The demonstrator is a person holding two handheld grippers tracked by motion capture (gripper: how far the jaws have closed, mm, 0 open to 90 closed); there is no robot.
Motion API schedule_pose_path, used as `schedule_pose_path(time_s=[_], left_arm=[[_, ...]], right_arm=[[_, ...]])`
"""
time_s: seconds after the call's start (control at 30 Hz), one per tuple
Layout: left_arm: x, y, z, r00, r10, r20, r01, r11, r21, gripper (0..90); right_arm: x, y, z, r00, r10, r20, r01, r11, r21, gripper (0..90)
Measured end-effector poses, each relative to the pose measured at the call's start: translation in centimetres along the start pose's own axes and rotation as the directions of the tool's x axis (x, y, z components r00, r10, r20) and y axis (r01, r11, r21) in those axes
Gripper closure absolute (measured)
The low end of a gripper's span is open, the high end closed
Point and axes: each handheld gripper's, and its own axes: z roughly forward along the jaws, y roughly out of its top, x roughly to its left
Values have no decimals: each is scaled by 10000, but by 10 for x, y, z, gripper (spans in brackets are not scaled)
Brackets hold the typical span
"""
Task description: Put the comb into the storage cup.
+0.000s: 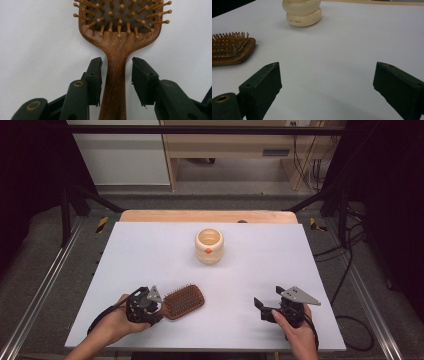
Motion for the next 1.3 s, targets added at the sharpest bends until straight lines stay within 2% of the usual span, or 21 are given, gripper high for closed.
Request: schedule_pose_path(time_s=[0.43,0.5,0.73,1.0,1.13,1.17,1.3], left_arm=[[1,5,6,9997,168,165,-175,9989,431,677],[1,5,7,9998,34,215,-44,9988,486,681],[1,10,8,9996,-2,290,-22,9968,797,709],[4,7,7,9990,-161,419,137,9983,573,723],[3,7,5,9990,-39,434,19,9989,467,724],[2,7,4,9991,31,423,-42,9997,253,724],[-1,9,2,9994,179,285,-176,9998,-82,724]], right_arm=[[0,0,0,10000,41,-54,-41,10000,6,83],[0,0,0,10000,50,-54,-49,10000,13,83],[0,0,0,10000,55,-54,-55,10000,19,84],[0,0,0,9999,26,-108,-26,10000,14,85],[-1,0,0,9999,56,-120,-56,10000,-21,85],[-1,0,0,9999,68,-108,-68,10000,-12,85],[-1,0,0,9999,50,-101,-50,10000,-4,85]])
